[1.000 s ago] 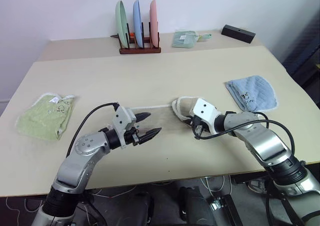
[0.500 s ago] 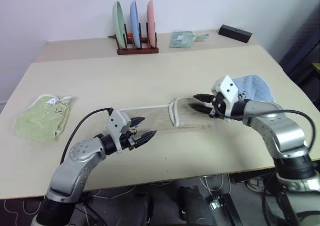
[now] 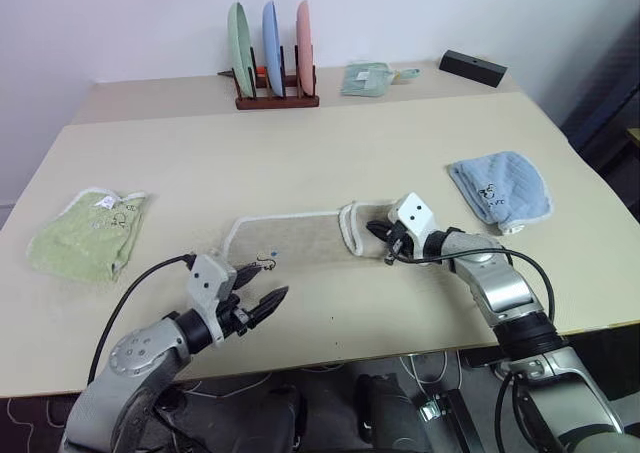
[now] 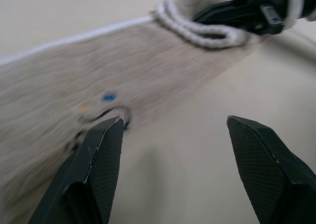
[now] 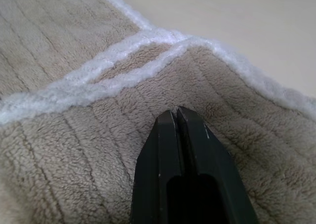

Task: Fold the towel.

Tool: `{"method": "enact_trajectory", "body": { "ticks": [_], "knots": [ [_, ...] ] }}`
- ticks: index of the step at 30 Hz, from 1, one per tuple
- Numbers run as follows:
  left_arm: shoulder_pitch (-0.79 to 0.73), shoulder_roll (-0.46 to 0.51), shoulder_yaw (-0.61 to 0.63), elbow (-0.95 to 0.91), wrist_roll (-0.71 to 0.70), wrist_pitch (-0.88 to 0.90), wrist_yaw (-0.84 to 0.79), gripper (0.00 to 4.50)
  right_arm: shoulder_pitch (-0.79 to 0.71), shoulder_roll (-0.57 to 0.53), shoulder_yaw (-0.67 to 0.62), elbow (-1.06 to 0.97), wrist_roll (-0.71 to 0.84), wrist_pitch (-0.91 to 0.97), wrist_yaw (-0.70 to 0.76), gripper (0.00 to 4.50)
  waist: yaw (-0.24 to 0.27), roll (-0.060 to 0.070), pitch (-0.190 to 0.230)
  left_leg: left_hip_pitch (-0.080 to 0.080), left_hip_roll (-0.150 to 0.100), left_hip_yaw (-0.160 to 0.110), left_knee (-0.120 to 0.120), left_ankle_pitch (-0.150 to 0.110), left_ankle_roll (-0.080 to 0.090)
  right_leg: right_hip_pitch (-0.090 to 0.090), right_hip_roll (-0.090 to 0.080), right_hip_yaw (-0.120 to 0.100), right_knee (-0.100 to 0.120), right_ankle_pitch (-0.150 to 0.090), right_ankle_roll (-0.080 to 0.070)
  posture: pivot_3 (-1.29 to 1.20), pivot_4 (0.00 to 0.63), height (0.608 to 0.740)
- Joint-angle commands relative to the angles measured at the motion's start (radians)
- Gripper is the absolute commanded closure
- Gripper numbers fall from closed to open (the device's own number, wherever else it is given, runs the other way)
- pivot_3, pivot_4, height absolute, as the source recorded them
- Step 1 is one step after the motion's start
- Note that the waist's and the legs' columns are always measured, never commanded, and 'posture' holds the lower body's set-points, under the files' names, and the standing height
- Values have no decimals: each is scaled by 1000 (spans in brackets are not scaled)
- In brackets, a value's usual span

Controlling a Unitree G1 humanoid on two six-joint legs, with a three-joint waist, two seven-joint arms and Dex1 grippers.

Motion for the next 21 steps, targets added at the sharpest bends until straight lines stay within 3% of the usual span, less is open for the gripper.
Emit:
{"method": "enact_trajectory", "body": {
  "ticks": [1, 3, 7, 10, 16, 21],
  "knots": [
    [45, -11, 48, -56, -40, 12, 25, 1076, -19, 18, -62, -51, 62, 15, 16, 4202, 0, 0, 0, 0, 0, 0, 0, 0, 0, 0, 0, 0, 0, 0, 0, 0, 150, 740],
    [83, -26, 68, -63, -70, 30, 37, 1076, -36, 14, -106, -124, 141, 71, 56, 3625, 0, 0, 0, 0, 0, 0, 0, 0, 0, 0, 0, 0, 0, 0, 0, 0, 150, 740],
    [142, -83, 134, -77, -217, 118, 97, 0, -50, -44, -121, -267, 195, 125, 136, 1627, 1, 0, 0, -1, 0, 0, 0, -2, 4, -1, 0, 0, 0, 0, 0, 0, 150, 740],
    [146, -119, 170, -78, -293, 166, 158, 0, -46, -83, -111, -331, 212, 161, 176, 146, 4, 0, 0, 0, 0, -1, 0, -3, 5, 0, 0, -1, 0, 0, 0, 0, 150, 740],
    [17, -337, 268, 34, -595, 275, 544, 0, -16, -110, -51, -389, 153, 88, 208, 62, 5, -1, 0, 0, 0, -2, 1, -3, 4, 1, -1, -2, -1, 0, 0, 0, 150, 740],
    [-114, -368, 303, 145, -742, 310, 736, 0, 2, -103, -30, -383, 138, 57, 211, 62, 5, -1, 0, 0, 0, -2, 1, 1, -2, 1, -1, -2, 1, 0, 0, 0, 150, 740]
  ]
}}
